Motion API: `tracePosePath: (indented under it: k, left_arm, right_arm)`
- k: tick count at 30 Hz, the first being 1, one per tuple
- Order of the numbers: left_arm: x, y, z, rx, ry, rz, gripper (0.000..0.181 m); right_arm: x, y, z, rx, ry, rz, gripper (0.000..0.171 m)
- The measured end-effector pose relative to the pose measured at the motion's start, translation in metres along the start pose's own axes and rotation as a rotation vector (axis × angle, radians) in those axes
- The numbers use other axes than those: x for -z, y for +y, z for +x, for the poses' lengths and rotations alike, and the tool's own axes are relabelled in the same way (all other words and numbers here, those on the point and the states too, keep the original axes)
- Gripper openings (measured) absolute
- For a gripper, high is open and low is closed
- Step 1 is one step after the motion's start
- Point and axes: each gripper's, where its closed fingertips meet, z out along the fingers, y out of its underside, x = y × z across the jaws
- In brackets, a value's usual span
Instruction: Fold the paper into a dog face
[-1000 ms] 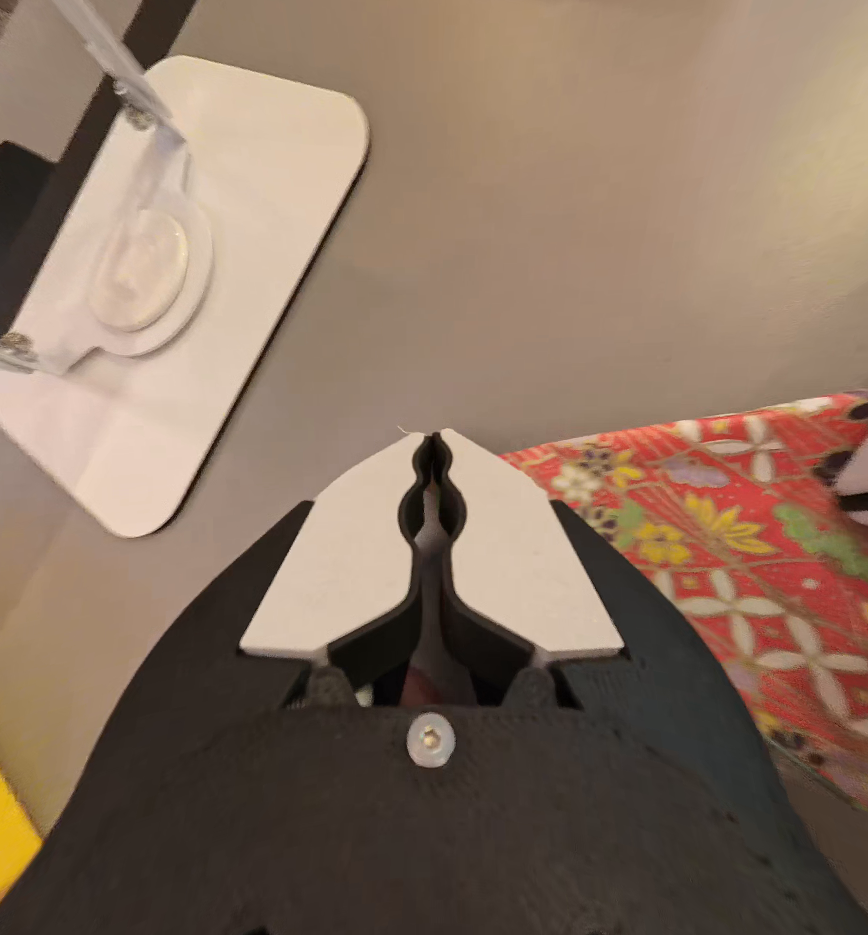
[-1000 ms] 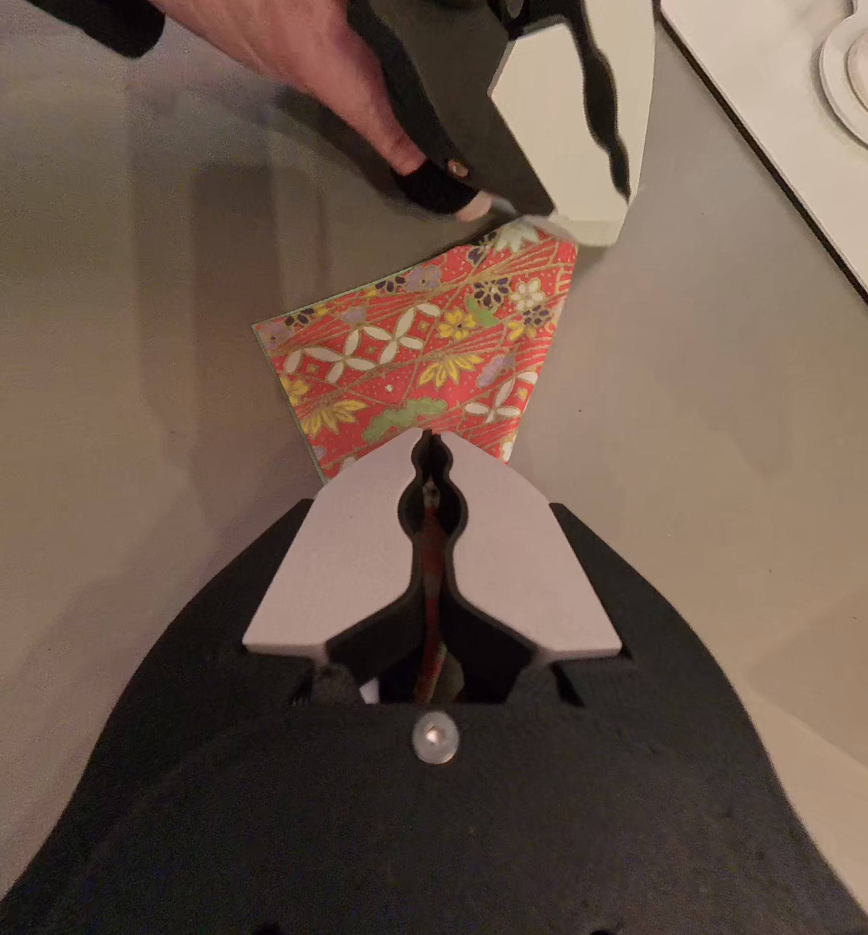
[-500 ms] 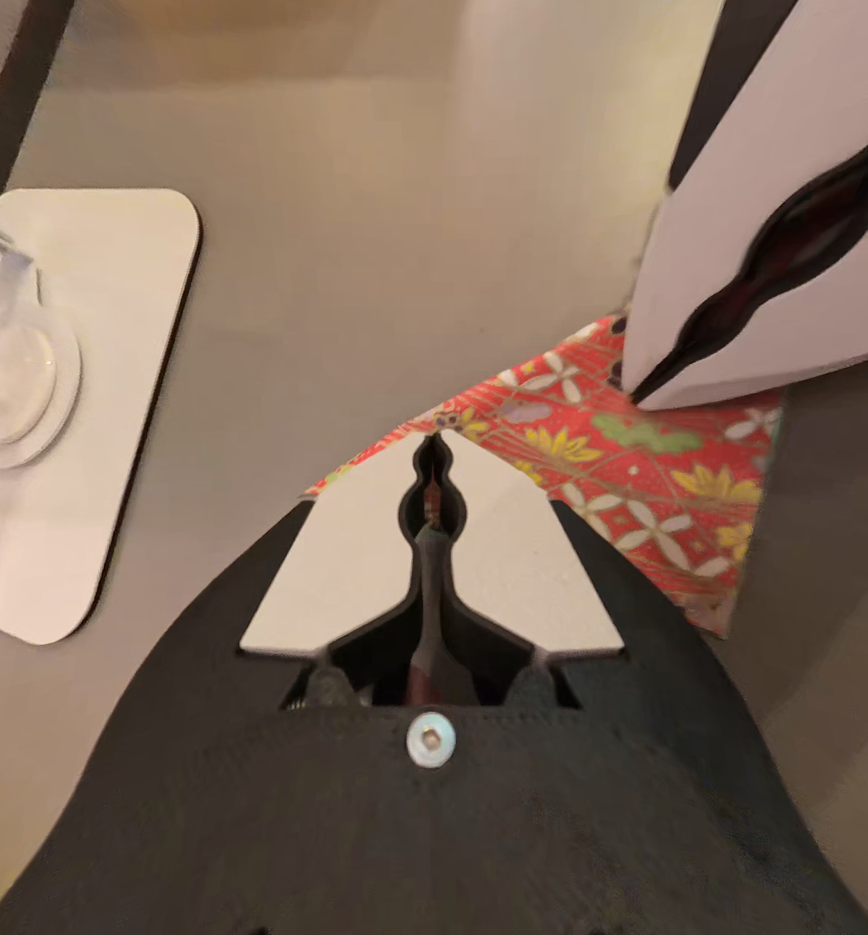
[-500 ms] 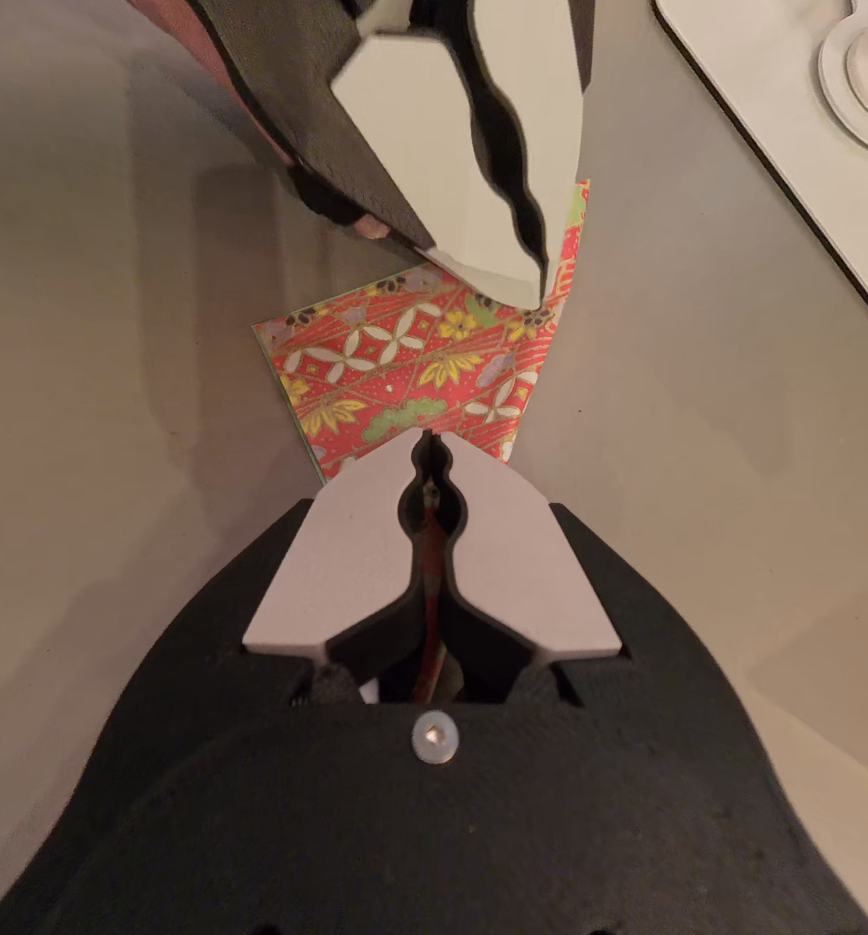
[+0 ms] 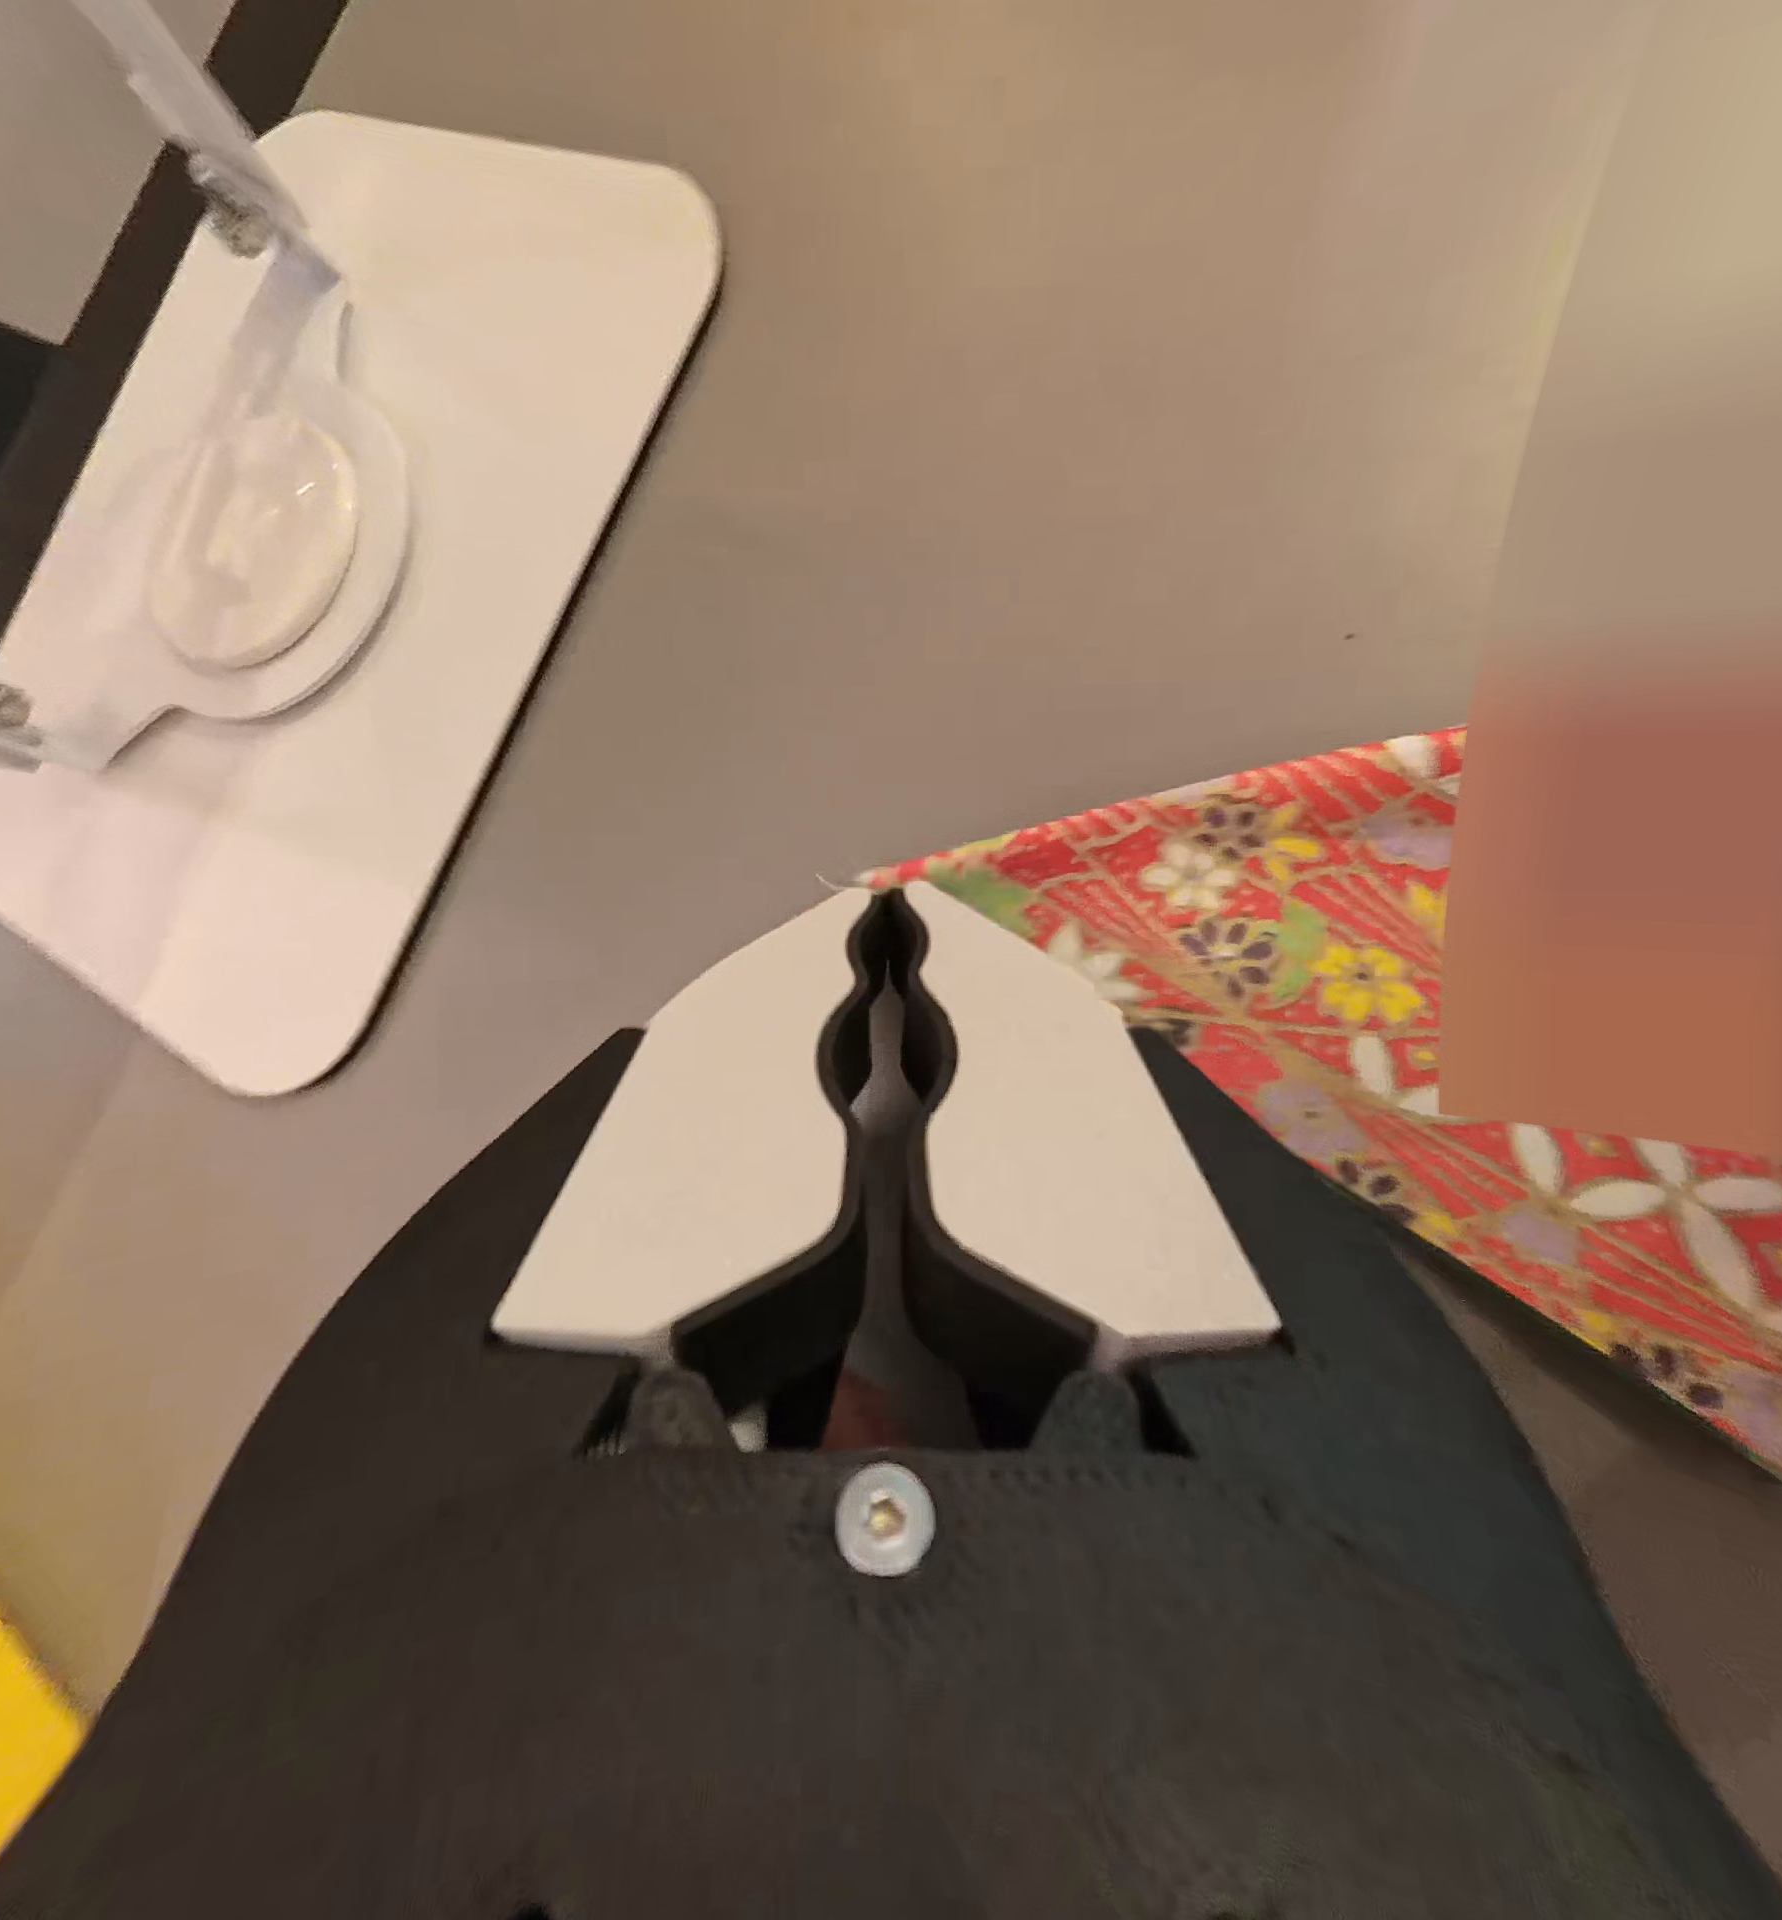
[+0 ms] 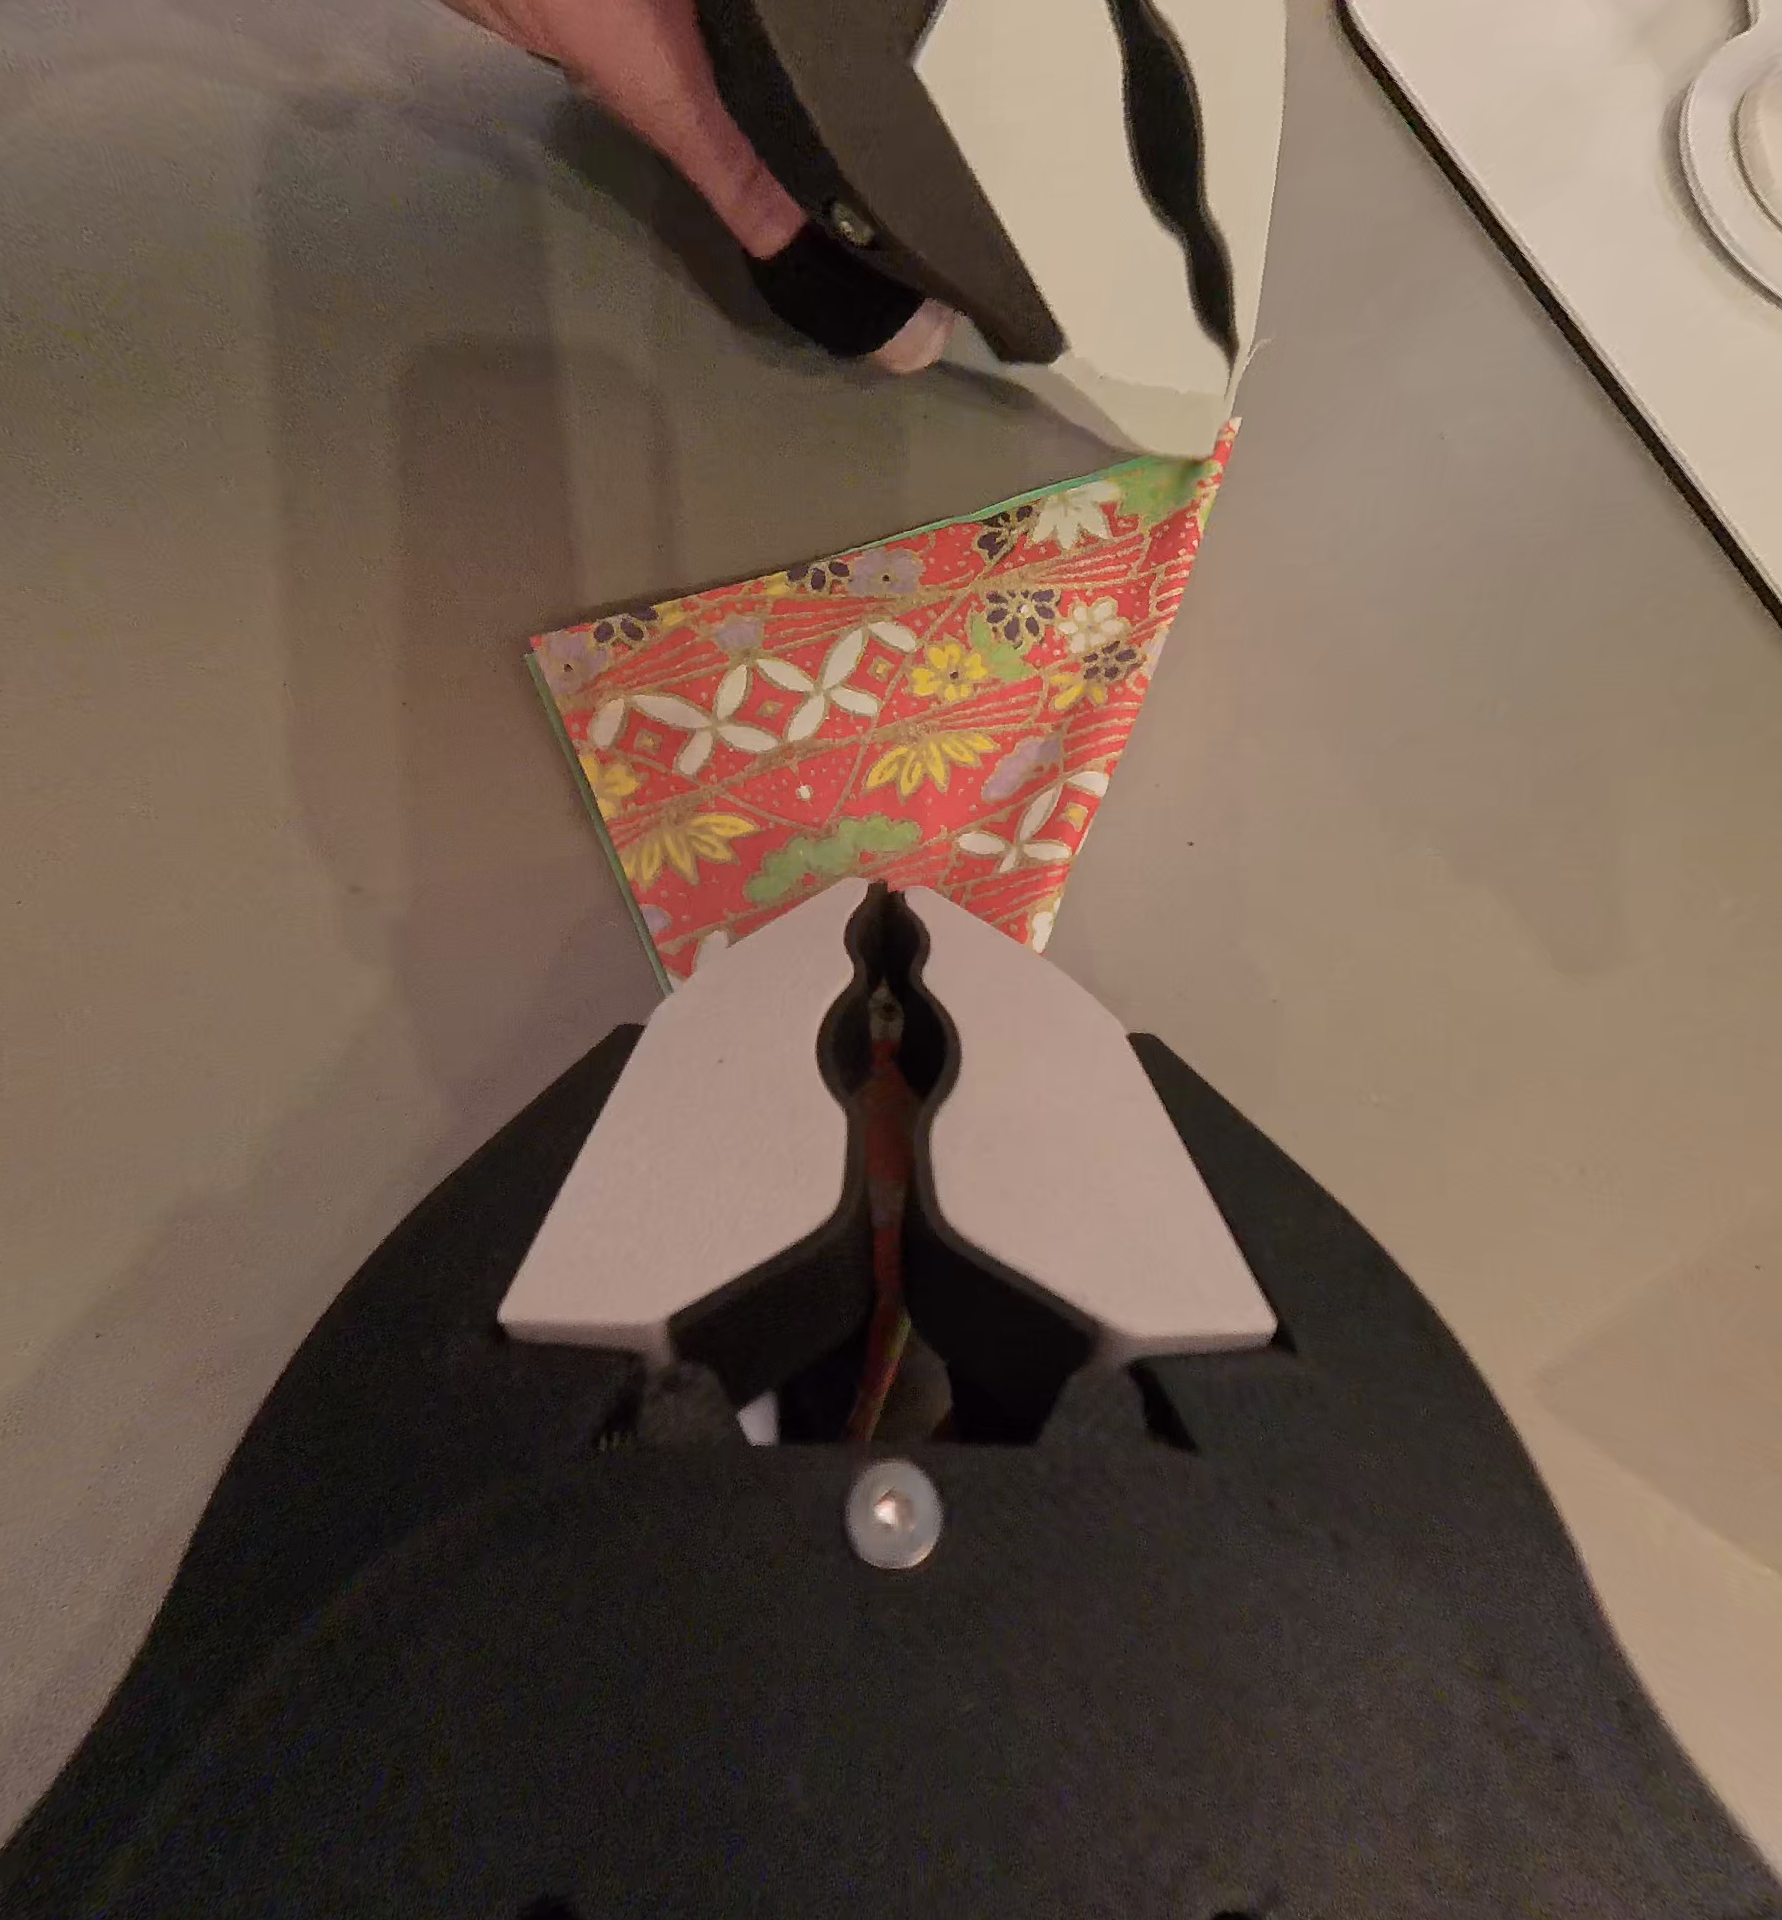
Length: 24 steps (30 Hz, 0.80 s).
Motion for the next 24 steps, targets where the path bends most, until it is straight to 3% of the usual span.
tracePosePath:
  k: [1, 9, 13, 17, 24]
  left_arm:
    - [0.000, 0.002, -0.004, 0.003, -0.028, -0.013, 0.000]
    - [0.028, -0.041, 0.015, 0.016, -0.060, 0.214, 0.000]
    - [0.025, -0.038, 0.018, -0.038, -0.080, 0.187, 0.000]
    - [0.005, -0.021, 0.029, -0.212, -0.108, 0.078, 0.000]
    - [-0.004, -0.017, 0.024, -0.283, -0.095, 0.026, 0.000]
  right_arm:
    - [0.000, 0.000, 0.000, 0.000, 0.000, 0.000, 0.000]
    - [0.000, 0.000, 0.000, -0.001, -0.002, 0.001, 0.000]
    - [0.000, 0.000, 0.000, -0.001, -0.002, 0.001, 0.000]
    - [0.000, 0.000, 0.000, -0.001, -0.003, 0.001, 0.000]
    - [0.000, 0.000, 0.000, -0.003, -0.004, 0.001, 0.000]
